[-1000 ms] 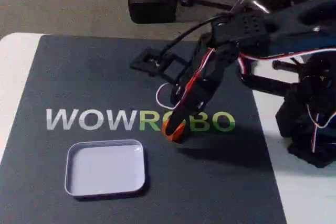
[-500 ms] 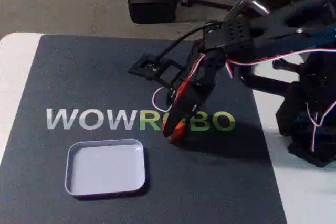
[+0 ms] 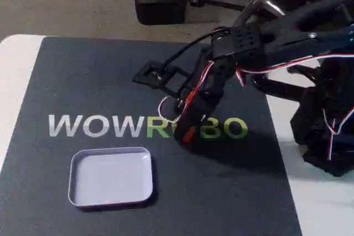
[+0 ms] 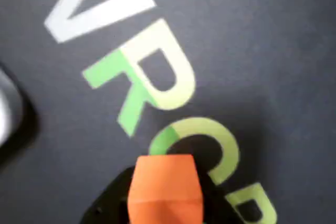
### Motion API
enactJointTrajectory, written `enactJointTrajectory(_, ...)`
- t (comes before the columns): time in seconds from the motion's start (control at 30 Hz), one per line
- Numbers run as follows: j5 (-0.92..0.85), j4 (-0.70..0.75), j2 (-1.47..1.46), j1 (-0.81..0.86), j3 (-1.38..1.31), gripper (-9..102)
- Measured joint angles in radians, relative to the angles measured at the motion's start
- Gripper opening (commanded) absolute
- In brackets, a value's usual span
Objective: Move blocks one by one until all three blocks are in the tray.
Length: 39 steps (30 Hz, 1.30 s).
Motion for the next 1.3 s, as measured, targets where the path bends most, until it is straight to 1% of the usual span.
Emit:
enactJointTrajectory(0.27, 0.014, -0.006, 0.227, -0.084, 0.0, -8)
enactJointTrajectory(0.4, -0.009, -0.074, 0.229, -0.129, 0.0, -8)
enactJointTrajectory(0.5, -0.109, -0.164, 0.156, -0.163, 0.0, -8)
enactJointTrajectory(0.63, -0.241, -0.321, -0.002, -0.164, -0.029, -8)
enactJointTrajectory(0.83, -0.298, -0.362, -0.278, -0.169, -0.255, -8)
enactJointTrajectory(1.0, -0.33, -0.364, -0.365, -0.181, -0.362, -7)
enactJointTrajectory(1.03, -0.337, -0.364, -0.37, -0.183, -0.371, -3)
enactJointTrajectory(1.07, -0.342, -0.364, -0.371, -0.183, -0.377, 5)
enactJointTrajectory(1.17, -0.354, -0.364, -0.371, -0.181, -0.379, 21)
enactJointTrajectory(1.3, -0.379, -0.364, -0.371, -0.181, -0.38, 32)
